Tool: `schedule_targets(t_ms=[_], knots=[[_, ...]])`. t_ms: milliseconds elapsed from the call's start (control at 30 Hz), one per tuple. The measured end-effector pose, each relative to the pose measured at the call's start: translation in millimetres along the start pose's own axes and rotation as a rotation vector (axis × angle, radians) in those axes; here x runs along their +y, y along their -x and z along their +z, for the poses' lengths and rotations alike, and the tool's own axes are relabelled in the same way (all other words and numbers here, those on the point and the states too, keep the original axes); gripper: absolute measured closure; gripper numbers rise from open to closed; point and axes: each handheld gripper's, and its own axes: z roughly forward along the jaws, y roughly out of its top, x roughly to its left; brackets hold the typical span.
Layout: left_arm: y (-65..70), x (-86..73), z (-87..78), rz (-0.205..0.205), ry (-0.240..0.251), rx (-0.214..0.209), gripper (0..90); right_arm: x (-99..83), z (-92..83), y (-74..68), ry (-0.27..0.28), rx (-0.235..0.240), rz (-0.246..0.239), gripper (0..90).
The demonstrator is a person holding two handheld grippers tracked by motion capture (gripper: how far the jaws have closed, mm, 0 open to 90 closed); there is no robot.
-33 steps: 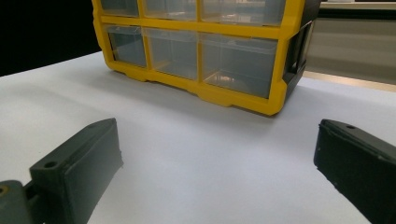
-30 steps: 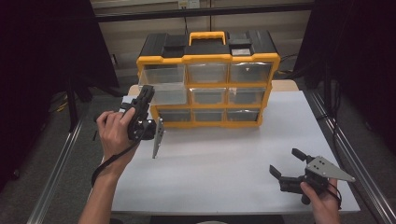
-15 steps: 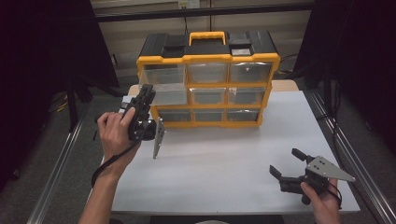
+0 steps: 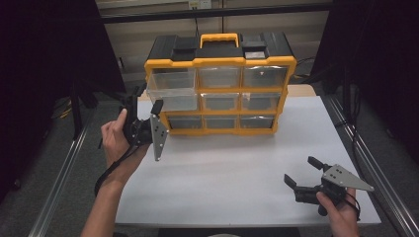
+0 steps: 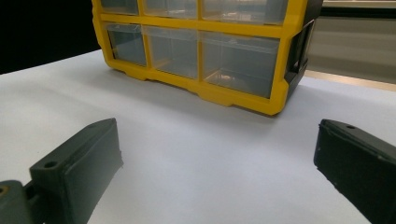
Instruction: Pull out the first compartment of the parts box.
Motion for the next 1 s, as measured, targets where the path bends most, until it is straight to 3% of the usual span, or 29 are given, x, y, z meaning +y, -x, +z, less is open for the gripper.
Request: schedule_targets(t_ms=[133, 233, 300, 367, 500, 667, 800, 833, 933, 1000], knots=[[0.8, -0.7, 2.6, -0.176, -0.011, -0.037, 15.5, 0.1, -0.6, -0.4, 0.002, -0.001, -0.003, 0.2], [-0.9, -2.8, 3.5, -0.263, -0.014, -0.056, 14.2, 0.3, -1.1, -0.9, 0.001, -0.001, -0.010, 0.2], [-2.7, -4.6, 5.0, -0.300, -0.004, -0.078, 14.2, 0.3, -1.1, -0.8, 0.000, -0.001, -0.011, 0.2], [-3.4, -6.6, 6.4, -0.372, 0.001, -0.103, 13.1, 0.4, -0.8, -0.7, -0.002, 0.001, -0.005, 0.2], [-8.1, -9.6, 8.1, -0.575, -0.005, -0.175, 9.8, 0.4, -0.8, -0.7, -0.003, 0.004, -0.007, 0.2], [-14.0, -11.4, 7.7, -0.735, 0.024, -0.209, 7.8, 0.5, -1.4, -0.8, 0.002, 0.000, -0.008, 0.2], [-17.0, -17.9, 10.8, -0.942, 0.017, -0.277, 5.7, 0.5, -1.4, -0.8, 0.001, 0.000, -0.009, 0.2], [-17.0, -19.9, 11.5, -0.975, 0.002, -0.287, 5.7, 0.4, -1.2, -0.8, 0.000, 0.000, -0.011, 0.2], [-15.1, -24.7, 14.0, -1.012, -0.037, -0.298, 5.2, 0.4, -0.7, -0.7, 0.001, 0.003, -0.010, 0.2], [-11.9, -26.5, 16.1, -1.075, -0.040, -0.310, 4.3, 0.5, -0.7, -0.8, -0.003, 0.003, -0.008, 0.2]])
